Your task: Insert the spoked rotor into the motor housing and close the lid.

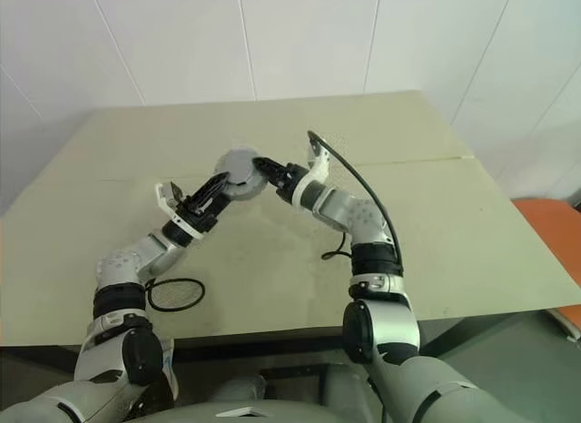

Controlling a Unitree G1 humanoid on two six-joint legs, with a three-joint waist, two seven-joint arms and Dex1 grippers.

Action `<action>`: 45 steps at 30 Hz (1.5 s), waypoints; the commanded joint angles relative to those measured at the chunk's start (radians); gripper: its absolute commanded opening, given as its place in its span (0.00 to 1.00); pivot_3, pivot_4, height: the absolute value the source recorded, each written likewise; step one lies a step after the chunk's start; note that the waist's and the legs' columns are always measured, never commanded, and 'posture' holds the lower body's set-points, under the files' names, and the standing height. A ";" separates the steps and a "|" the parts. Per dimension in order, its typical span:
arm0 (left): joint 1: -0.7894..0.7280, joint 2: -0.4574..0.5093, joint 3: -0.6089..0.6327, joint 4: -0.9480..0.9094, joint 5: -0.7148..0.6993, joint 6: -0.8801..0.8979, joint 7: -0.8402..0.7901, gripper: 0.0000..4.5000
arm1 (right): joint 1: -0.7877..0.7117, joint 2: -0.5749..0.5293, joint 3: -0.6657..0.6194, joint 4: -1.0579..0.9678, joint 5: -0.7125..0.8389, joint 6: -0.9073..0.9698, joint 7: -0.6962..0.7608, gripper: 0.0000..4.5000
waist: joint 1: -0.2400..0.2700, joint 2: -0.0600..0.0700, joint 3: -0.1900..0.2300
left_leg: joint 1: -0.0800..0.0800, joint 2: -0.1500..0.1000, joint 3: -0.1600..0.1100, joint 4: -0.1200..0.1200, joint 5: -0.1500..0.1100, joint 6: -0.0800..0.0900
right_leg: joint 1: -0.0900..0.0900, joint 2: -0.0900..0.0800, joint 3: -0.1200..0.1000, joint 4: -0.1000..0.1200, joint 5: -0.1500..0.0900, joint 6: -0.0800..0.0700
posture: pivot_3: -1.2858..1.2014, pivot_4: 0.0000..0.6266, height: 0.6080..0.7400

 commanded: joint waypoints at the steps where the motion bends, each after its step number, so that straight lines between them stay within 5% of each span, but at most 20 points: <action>1: -0.037 -0.008 -0.021 -0.013 -0.013 0.007 -0.002 0.48 | -0.017 0.024 0.033 -0.011 -0.009 0.018 0.028 0.79 | 0.000 0.000 0.000 | 0.000 0.000 0.000 0.000 0.000 0.000 | 0.000 0.000 0.000 0.000 0.000 0.000 | 0.52 0.00 1.00; 4: -0.044 -0.028 0.016 -0.018 -0.048 -0.026 0.009 0.48 | -0.005 0.021 0.057 -0.057 -0.025 0.015 0.048 0.99 | -0.003 0.000 0.000 | 0.000 0.001 0.000 0.000 0.000 -0.001 | 0.000 0.001 0.000 0.001 0.000 -0.001 | 0.52 0.00 1.00; 11: -0.065 -0.069 0.113 0.000 -0.118 -0.101 0.074 0.48 | 0.010 0.033 0.026 -0.083 0.015 0.024 0.082 0.99 | 0.000 0.000 0.000 | 0.000 0.001 0.000 0.000 0.001 -0.001 | 0.000 0.001 0.000 0.001 0.001 -0.001 | 0.52 0.00 1.00; 18: -0.098 -0.089 0.195 0.037 -0.091 -0.391 0.125 0.48 | 0.037 0.034 0.021 -0.129 0.019 0.013 0.104 0.99 | 0.001 0.000 0.000 | 0.000 0.001 0.000 0.000 0.001 -0.001 | 0.000 0.001 0.000 0.000 0.001 -0.001 | 0.52 0.00 1.00; 29: -0.177 -0.035 0.180 0.232 0.194 -1.048 0.201 0.48 | 0.050 0.022 0.089 -0.184 -0.043 -0.027 0.116 0.99 | 0.005 -0.002 -0.001 | 0.000 0.001 0.000 0.000 0.001 -0.001 | 0.000 0.001 0.000 0.000 0.001 -0.002 | 0.52 0.00 1.00; 45: -0.177 0.038 0.180 0.453 0.323 -1.363 0.342 0.48 | 0.081 0.000 0.125 -0.232 -0.070 -0.035 0.136 0.99 | 0.005 -0.006 -0.003 | 0.000 0.000 0.000 0.000 0.001 -0.001 | 0.000 0.001 -0.001 0.000 0.001 -0.001 | 0.52 0.00 1.00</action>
